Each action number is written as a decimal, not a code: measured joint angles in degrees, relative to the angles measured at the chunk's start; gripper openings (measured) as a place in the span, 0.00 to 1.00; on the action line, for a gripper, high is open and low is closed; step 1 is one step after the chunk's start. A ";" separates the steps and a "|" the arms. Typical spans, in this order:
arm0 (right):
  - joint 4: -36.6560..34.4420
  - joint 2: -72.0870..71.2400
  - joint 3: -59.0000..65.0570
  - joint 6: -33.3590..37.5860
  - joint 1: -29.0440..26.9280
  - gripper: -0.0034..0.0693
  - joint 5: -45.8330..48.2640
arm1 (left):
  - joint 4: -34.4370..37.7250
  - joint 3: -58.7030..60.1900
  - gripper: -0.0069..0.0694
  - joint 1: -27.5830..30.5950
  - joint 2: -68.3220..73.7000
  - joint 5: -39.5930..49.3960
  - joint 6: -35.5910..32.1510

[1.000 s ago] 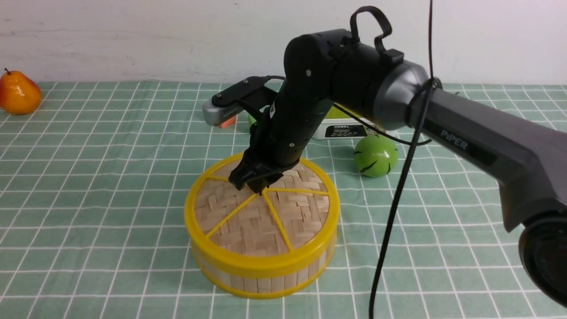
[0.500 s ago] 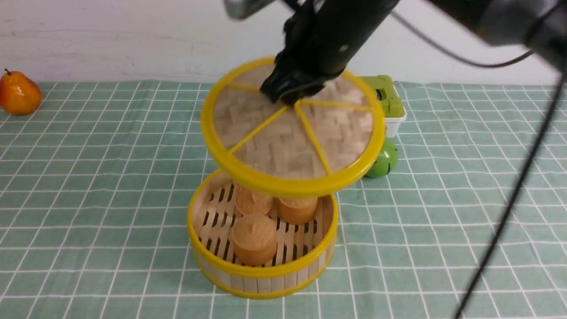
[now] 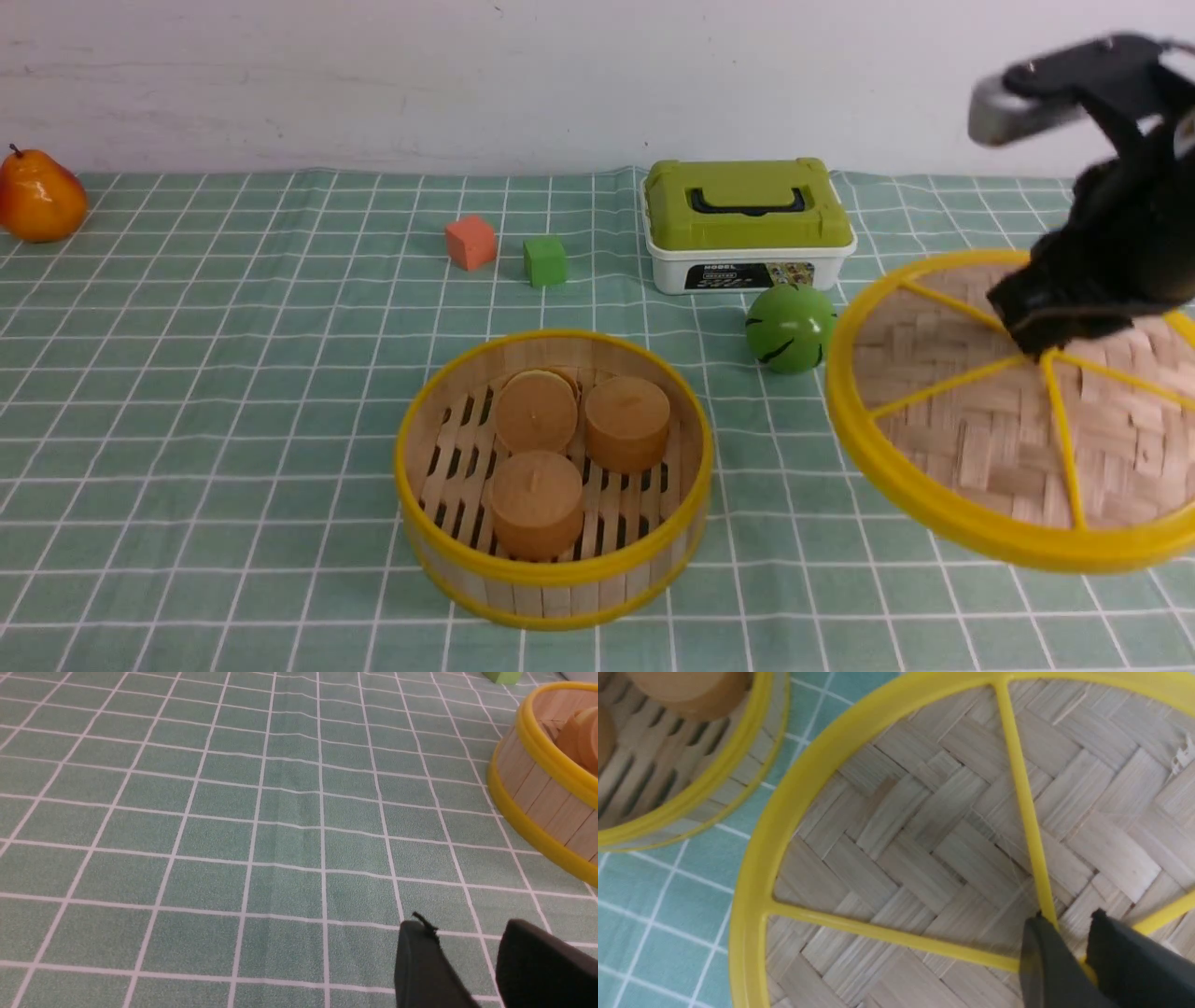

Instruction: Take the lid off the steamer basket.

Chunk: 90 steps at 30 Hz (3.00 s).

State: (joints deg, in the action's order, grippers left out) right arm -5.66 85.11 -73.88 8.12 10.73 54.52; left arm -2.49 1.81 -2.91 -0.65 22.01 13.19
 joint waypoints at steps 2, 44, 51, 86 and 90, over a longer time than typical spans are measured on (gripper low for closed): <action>-1.05 0.60 4.60 -0.16 -1.11 0.16 -5.51 | 0.00 0.00 0.40 0.00 0.00 0.00 0.00; -3.83 -48.98 24.46 0.33 -1.56 0.03 -6.74 | 0.00 0.00 0.40 0.00 0.00 0.00 0.00; -1.27 -57.30 28.56 -3.08 -1.56 0.02 -5.28 | 0.00 0.00 0.40 0.00 0.00 0.00 0.00; 6.78 -72.97 64.63 -7.43 -5.67 0.03 -47.81 | 0.00 0.00 0.40 0.00 0.00 0.00 0.00; 6.95 -79.40 72.91 -12.29 -9.59 0.03 -50.43 | 0.00 0.00 0.40 0.00 0.00 0.00 0.00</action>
State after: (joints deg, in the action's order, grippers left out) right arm 1.29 5.71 -0.98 -4.17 1.14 4.10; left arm -2.49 1.81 -2.91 -0.65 22.01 13.19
